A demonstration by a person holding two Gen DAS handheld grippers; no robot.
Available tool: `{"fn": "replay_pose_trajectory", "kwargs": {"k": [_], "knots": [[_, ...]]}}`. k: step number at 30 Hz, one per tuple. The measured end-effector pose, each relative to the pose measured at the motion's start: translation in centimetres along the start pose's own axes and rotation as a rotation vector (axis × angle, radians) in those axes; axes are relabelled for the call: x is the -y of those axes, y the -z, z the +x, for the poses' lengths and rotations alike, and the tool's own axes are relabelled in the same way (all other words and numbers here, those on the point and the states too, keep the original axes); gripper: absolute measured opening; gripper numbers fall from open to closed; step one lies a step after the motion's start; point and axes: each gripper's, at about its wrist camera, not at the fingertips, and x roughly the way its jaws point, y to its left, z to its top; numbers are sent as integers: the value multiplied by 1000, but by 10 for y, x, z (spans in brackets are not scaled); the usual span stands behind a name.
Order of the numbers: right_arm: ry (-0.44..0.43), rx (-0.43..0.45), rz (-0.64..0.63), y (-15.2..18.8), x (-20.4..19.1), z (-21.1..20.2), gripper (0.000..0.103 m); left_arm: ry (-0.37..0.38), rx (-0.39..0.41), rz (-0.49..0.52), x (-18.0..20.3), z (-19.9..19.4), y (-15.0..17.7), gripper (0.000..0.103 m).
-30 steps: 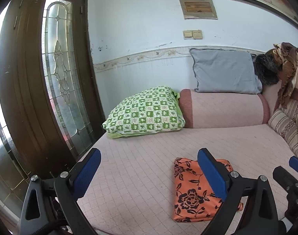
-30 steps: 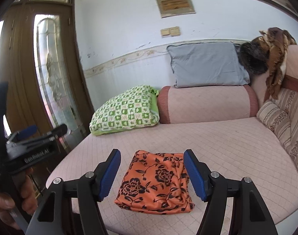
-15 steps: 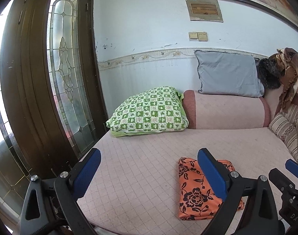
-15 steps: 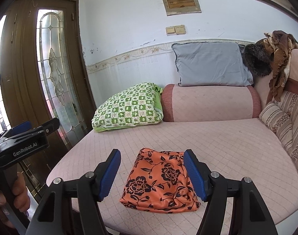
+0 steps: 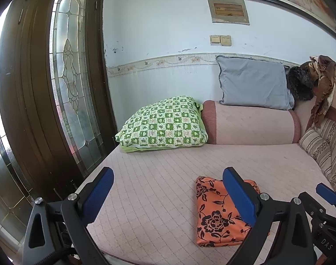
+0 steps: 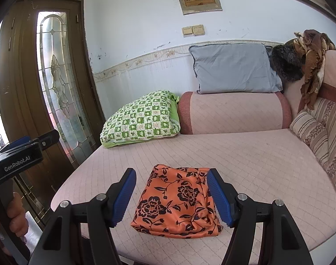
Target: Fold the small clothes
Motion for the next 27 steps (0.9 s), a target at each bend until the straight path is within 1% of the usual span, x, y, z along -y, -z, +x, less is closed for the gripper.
{"fn": "replay_pose_trajectory", "kwargs": {"k": [8,19,22,27], "knots": [[-6,-5,-6,0,-2,3,70,1,-5,-24,-6,3,1,99],[-26,-13,-15,3,-6,8,70,-7,-8,-30,-9,5,3,99],[-29,-12,-17,4,-8,7,70,-1,-3,-34,-10,5,4,99],[-40,-18,-24,5,-9,9,70,32,13,-42,-8,4,4,99]]}}
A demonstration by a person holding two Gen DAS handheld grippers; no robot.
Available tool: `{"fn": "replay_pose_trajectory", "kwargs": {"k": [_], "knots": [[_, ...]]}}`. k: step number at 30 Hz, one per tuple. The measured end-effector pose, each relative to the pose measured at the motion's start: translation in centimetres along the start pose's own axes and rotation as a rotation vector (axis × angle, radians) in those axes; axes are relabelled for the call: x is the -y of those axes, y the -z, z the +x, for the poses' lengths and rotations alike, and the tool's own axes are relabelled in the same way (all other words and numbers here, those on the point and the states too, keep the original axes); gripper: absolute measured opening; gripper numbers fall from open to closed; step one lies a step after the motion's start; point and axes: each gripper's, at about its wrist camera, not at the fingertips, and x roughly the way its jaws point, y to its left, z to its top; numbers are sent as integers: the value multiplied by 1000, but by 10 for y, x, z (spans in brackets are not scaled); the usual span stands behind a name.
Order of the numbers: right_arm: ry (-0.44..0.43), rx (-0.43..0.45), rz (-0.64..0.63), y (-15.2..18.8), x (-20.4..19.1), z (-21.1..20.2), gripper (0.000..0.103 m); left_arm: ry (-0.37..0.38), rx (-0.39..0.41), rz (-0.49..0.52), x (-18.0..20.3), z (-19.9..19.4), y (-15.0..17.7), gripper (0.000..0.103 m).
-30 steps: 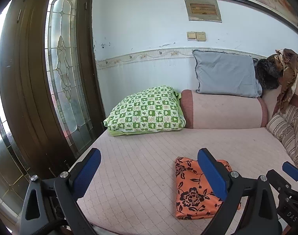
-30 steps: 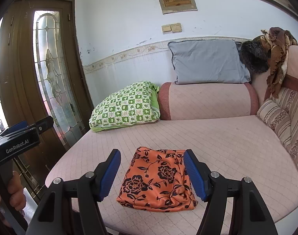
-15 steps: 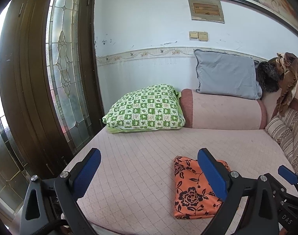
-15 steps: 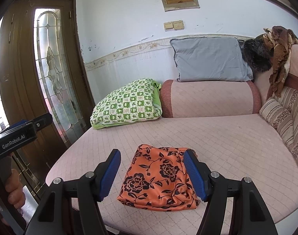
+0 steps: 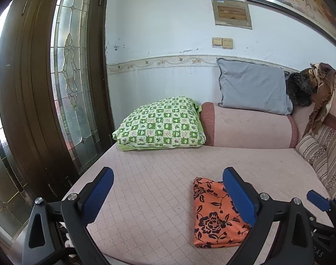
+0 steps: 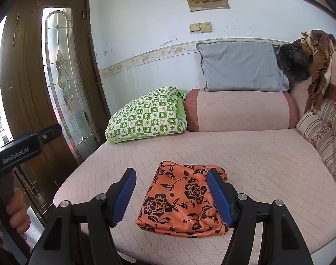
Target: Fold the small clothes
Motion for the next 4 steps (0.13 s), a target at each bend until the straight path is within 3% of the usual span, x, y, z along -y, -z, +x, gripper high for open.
{"fn": "replay_pose_trajectory", "kwargs": {"k": [4], "knots": [[-23,-9,-1,1,3,4,70,13,8,-37,-1,11,-5,99]]}}
